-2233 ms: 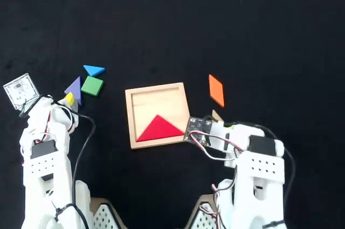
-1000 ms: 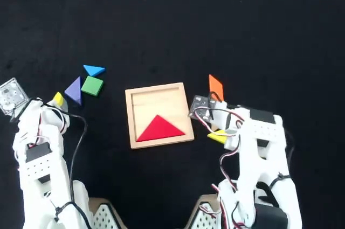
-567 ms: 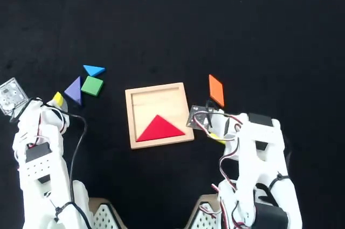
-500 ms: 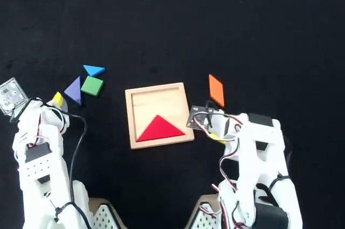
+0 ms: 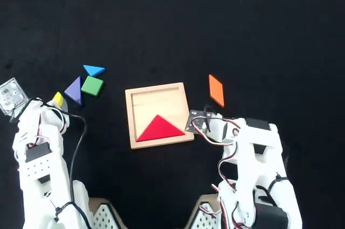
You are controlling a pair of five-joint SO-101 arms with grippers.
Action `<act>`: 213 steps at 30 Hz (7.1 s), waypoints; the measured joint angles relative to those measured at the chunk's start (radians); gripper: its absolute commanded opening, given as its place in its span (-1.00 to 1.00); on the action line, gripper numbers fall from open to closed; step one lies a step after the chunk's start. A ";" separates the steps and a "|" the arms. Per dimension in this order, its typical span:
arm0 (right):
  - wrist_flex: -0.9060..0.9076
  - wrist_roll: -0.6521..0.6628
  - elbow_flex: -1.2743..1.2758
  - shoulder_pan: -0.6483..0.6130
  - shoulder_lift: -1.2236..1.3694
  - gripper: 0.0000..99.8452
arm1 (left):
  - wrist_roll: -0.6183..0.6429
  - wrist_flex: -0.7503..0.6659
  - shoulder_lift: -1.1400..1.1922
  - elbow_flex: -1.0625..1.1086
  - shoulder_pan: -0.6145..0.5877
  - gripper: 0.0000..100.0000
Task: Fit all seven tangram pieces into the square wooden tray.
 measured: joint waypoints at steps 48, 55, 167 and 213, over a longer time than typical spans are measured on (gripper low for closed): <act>0.175 0.002 -0.258 0.084 0.218 -0.59 | 0.000 0.000 0.000 0.000 0.000 -0.56; 0.362 -0.035 -0.241 0.101 -0.118 -0.59 | 0.000 0.000 0.000 0.000 0.000 -0.56; 0.359 -1.537 -1.185 -0.710 0.905 -0.97 | 0.000 0.000 0.000 0.015 0.048 -0.56; 0.233 -1.332 -1.180 -0.713 0.974 -0.97 | 0.000 0.000 0.000 0.015 0.048 -0.56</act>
